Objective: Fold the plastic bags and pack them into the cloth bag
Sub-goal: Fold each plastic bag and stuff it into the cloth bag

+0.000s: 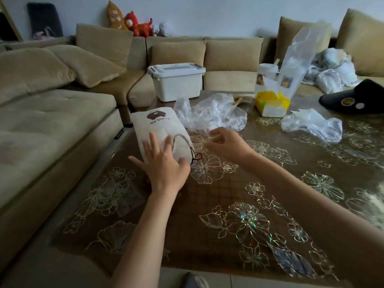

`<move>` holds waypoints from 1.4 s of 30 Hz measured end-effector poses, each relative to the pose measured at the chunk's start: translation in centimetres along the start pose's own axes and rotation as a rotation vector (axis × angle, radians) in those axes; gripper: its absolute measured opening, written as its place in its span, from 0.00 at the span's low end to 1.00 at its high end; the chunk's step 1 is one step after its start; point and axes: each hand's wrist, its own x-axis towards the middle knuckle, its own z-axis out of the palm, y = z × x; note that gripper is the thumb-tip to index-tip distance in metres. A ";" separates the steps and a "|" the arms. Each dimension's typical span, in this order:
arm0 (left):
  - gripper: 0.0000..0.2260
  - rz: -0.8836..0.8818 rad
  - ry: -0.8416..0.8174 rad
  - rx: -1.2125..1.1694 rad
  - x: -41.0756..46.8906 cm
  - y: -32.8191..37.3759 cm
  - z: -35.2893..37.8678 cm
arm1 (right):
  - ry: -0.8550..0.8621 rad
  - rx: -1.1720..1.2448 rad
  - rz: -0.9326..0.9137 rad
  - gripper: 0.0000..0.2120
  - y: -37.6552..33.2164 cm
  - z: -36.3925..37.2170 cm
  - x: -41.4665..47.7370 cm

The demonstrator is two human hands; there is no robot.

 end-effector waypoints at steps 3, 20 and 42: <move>0.25 0.088 0.353 -0.243 -0.5 3.7 0.5 | 0.172 -0.343 -0.053 0.16 3.4 -4.4 -1.8; 0.15 0.389 -0.146 -0.261 -2.4 16.2 12.2 | 0.376 -1.007 0.098 0.25 18.1 -17.8 0.1; 0.20 -0.624 -0.767 -1.428 5.3 11.3 10.0 | 0.213 -0.026 -0.501 0.10 10.3 -11.0 -4.1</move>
